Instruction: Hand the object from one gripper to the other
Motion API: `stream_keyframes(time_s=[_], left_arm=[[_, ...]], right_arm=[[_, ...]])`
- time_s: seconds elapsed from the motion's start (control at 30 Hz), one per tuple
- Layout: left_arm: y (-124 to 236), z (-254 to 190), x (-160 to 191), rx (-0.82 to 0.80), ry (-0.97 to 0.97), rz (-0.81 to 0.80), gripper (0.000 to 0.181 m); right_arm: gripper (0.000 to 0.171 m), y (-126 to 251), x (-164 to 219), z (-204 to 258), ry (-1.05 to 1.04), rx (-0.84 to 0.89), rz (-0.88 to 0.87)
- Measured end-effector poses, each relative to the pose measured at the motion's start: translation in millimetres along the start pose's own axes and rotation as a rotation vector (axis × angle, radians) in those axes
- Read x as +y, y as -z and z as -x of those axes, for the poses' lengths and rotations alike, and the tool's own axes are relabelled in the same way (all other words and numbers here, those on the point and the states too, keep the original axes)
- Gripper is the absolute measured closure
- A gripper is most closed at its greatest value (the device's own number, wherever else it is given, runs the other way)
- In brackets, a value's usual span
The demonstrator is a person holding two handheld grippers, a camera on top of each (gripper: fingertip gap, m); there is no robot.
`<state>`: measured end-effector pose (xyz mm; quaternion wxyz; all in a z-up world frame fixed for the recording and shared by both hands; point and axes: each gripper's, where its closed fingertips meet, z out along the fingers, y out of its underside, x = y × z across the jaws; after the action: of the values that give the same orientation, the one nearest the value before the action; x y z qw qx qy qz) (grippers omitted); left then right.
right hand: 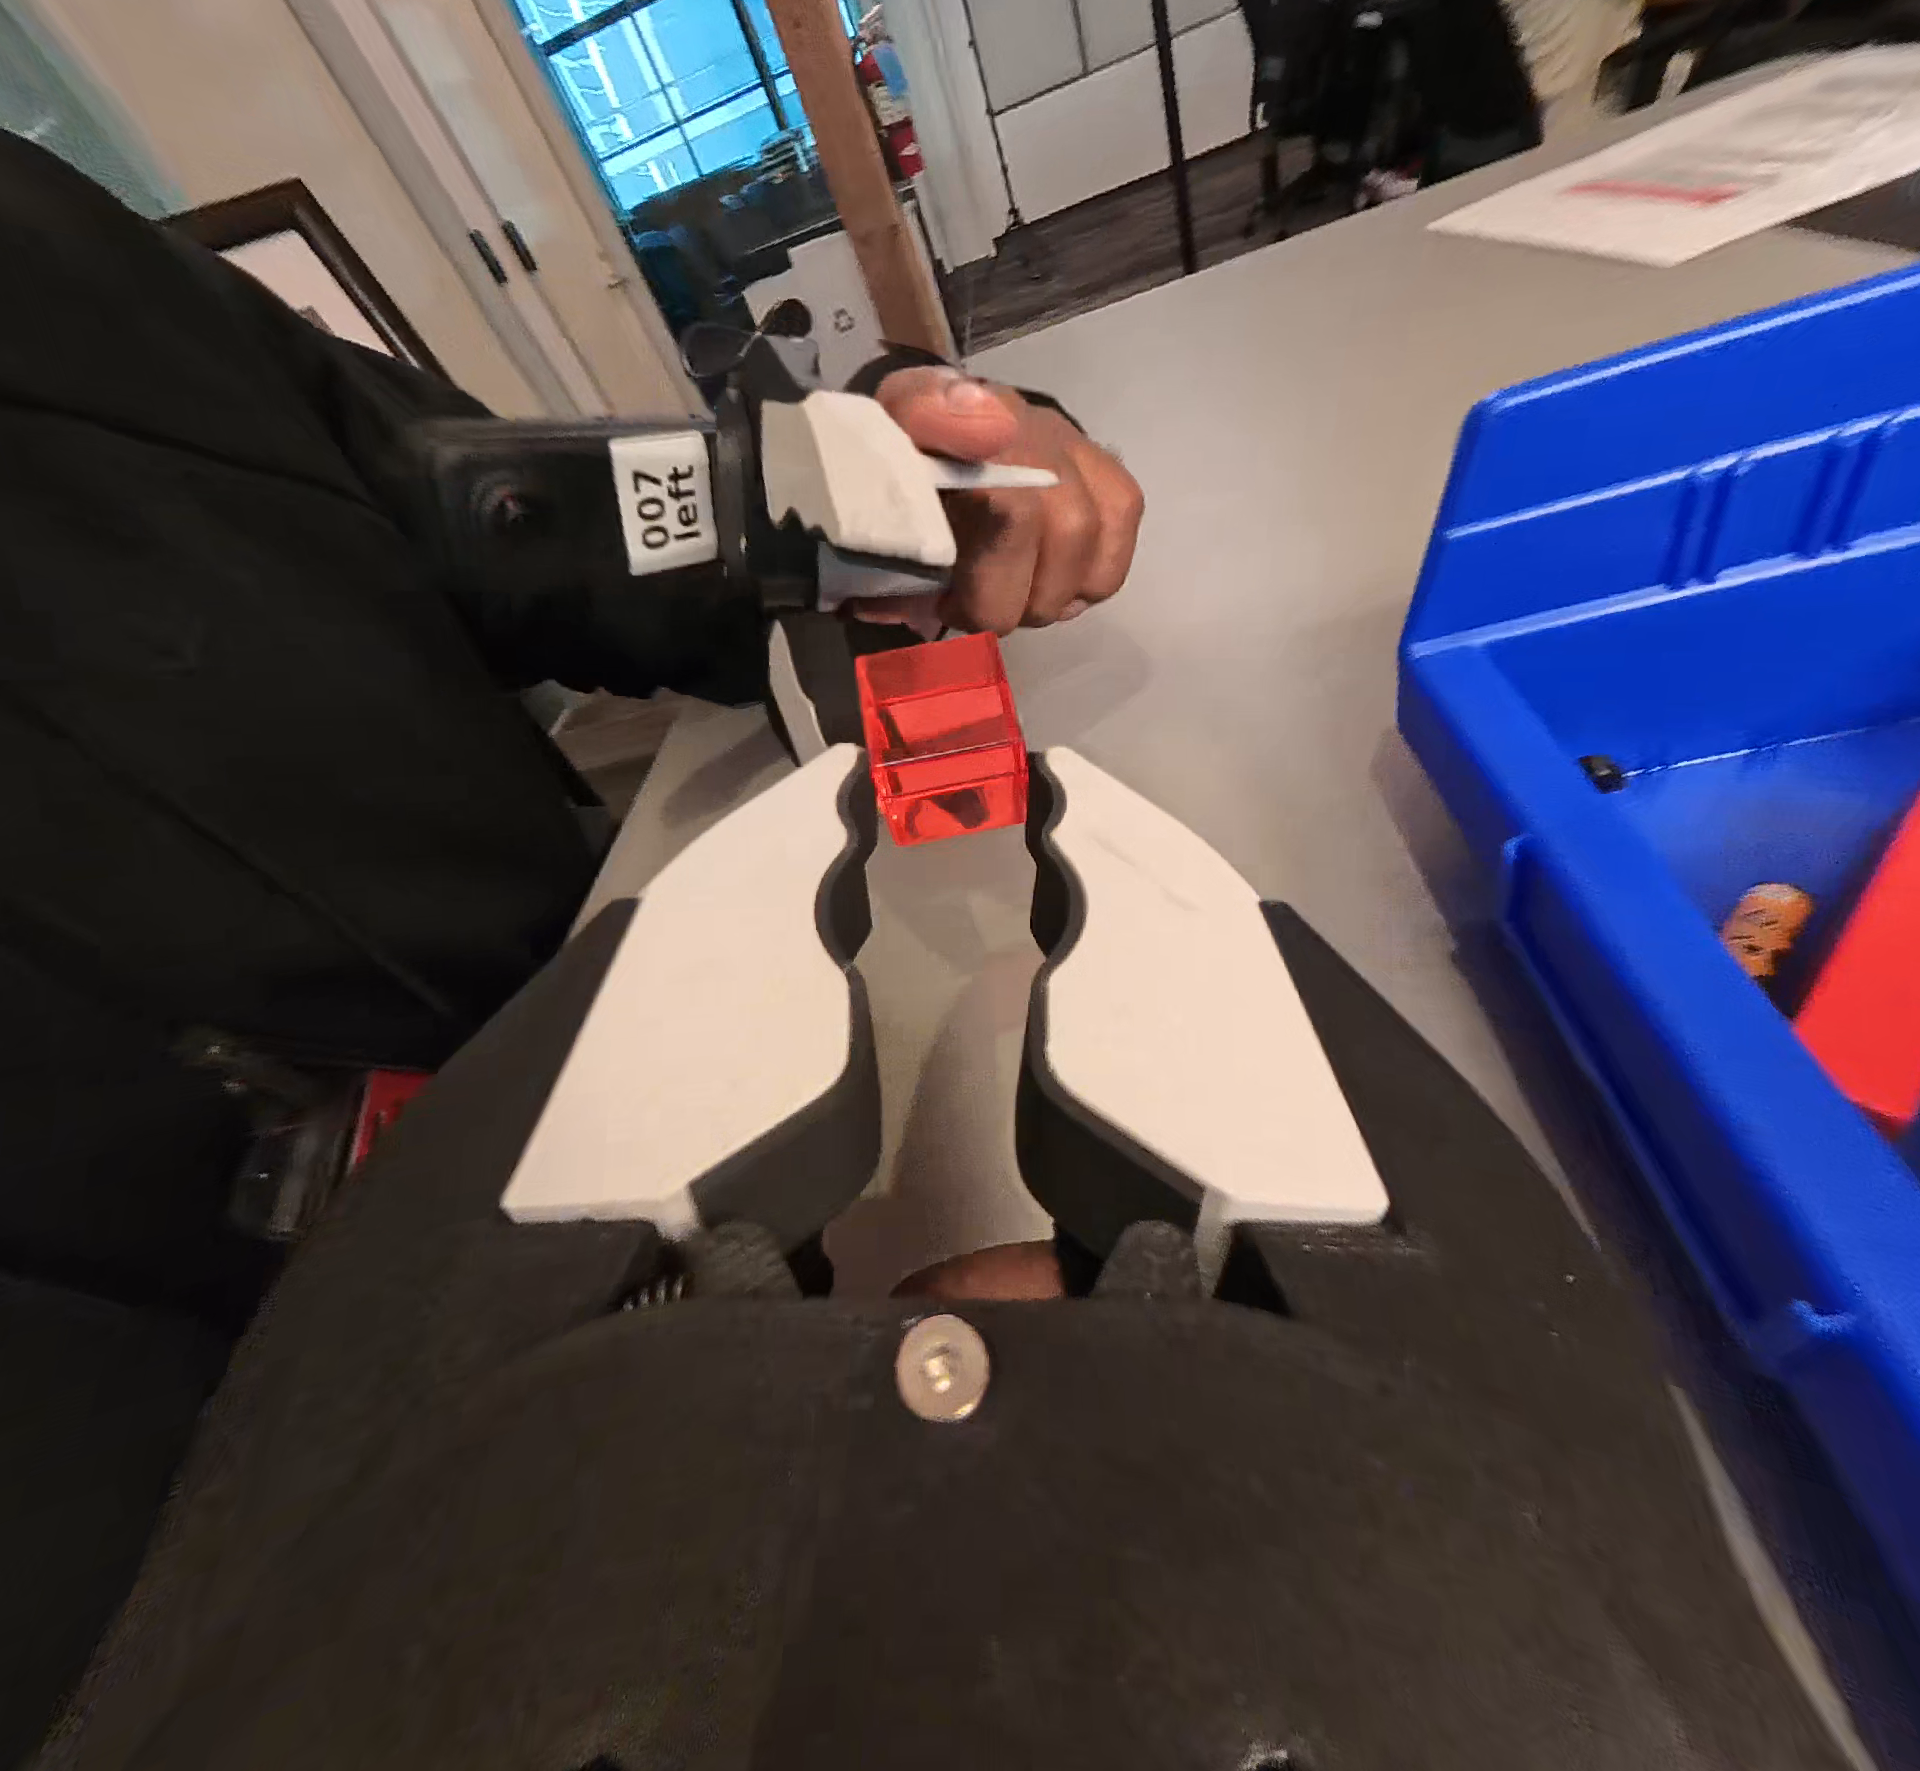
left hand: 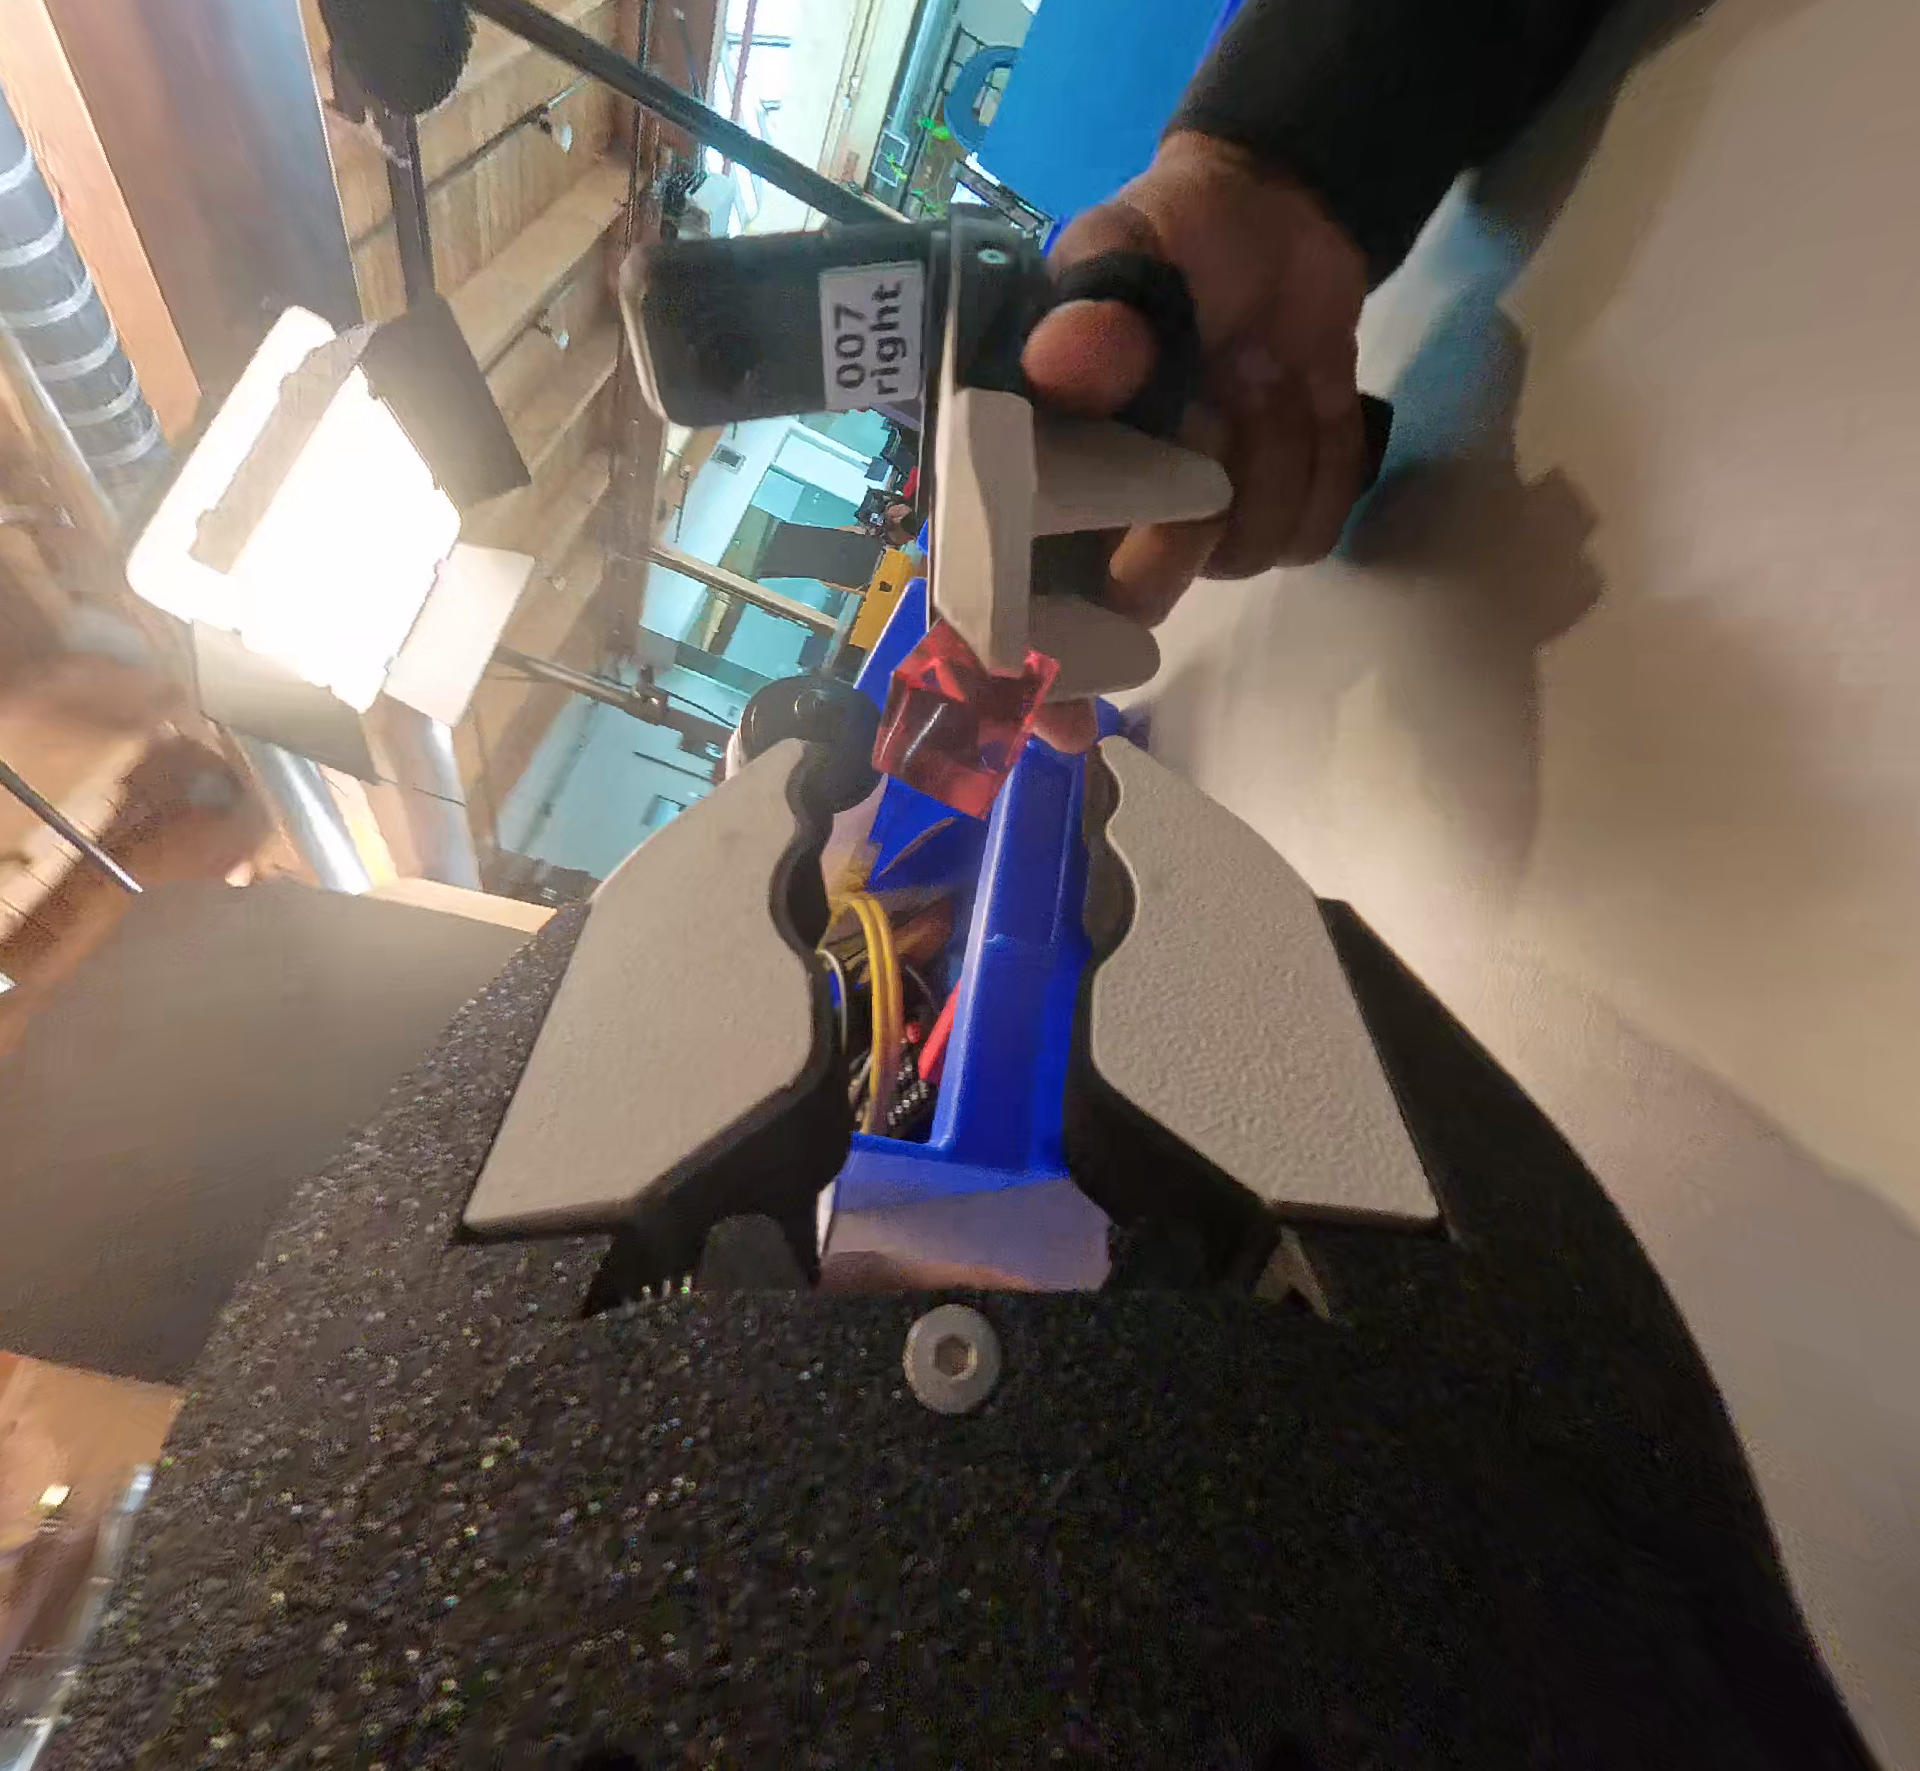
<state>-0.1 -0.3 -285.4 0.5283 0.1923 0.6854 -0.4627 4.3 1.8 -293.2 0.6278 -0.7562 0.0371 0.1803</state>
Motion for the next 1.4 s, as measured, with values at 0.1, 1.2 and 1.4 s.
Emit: stream_keyframes(time_s=[0.1, 1.2, 1.4], left_arm=[[-1, -5, -1, 0.007, -0.069, 0.006, 0.131], [-5, -17, 1, 0.526, 1.481, -0.023, 0.152], [-3, 13, 9, 0.244, 1.099, -0.092, 0.134]], right_arm=[[0.144, -4, 9, 6, -0.04, -0.05, 0.049], [0.139, -9, 4, -13, 0.998, 0.487, 0.138], [0.141, -7, 4, -21, 0.571, 0.364, 0.079]])
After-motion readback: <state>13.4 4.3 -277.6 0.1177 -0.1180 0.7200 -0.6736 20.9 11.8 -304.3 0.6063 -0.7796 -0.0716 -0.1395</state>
